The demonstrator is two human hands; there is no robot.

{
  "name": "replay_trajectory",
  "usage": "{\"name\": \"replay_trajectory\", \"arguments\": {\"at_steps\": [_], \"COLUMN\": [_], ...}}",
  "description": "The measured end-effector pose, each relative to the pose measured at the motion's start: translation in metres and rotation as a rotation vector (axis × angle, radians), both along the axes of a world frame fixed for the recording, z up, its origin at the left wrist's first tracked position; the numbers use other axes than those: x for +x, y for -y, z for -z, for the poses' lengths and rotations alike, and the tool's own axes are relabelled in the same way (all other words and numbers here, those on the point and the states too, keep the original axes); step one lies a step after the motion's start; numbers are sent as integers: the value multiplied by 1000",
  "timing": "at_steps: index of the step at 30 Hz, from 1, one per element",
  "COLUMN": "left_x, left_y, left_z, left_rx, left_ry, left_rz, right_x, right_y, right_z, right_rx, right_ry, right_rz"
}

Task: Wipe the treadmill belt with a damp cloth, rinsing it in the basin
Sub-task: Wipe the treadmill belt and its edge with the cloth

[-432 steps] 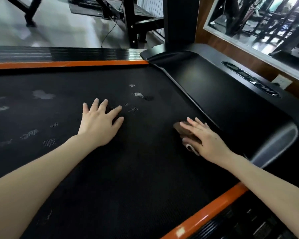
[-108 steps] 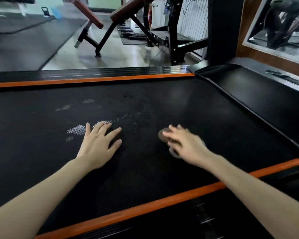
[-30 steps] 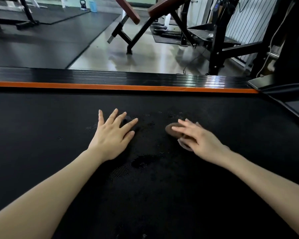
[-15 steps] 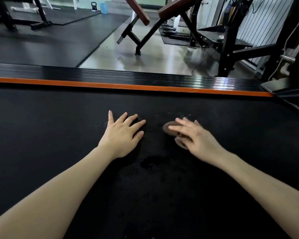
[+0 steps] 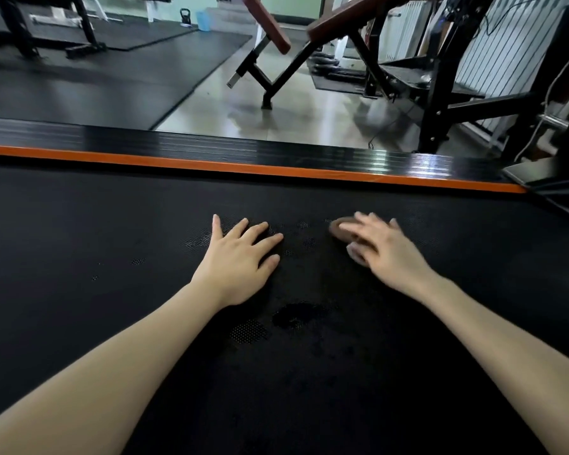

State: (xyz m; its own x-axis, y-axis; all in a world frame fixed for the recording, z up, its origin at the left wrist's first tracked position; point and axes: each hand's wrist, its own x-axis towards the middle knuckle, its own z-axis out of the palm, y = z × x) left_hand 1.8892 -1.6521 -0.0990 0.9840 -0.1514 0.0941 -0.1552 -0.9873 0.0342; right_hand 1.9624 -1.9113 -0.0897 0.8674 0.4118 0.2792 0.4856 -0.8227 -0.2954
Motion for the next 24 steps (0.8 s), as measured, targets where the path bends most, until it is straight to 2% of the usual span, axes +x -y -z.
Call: {"name": "replay_trajectory", "arguments": {"at_steps": [4,7,9,11,13,16,19,22,24], "left_x": [3,2,1,2,2,2,2,1,0], "left_y": [0,0,0,1,1,0,0,0,0], "left_z": [3,3,3,2,1,1,0,1,1], "left_rx": [-3,-26,-50,-78,-83,-78,-74,-76,-71], "left_ry": [13,19,10,3,2,-3,-9,-1,0], "left_rz": [-1,1,-2,0,7,15,15,15,12], "right_x": [69,90,91,85,75,58,5,-73,-94], "right_y": [14,-20,-57,-96,-113,-95,-59,-19,1], "right_z": [-2,-4,-4,3,3,-7,-6,-5,-5], "right_rx": [-53,-61,-85,-101,-77,5,76,64,20], "right_ry": [-21,-79,-73,-11,-26,-122,-126,-122,-162], "right_rz": [484,629,528,334,196,66,-79,-270,-337]}}
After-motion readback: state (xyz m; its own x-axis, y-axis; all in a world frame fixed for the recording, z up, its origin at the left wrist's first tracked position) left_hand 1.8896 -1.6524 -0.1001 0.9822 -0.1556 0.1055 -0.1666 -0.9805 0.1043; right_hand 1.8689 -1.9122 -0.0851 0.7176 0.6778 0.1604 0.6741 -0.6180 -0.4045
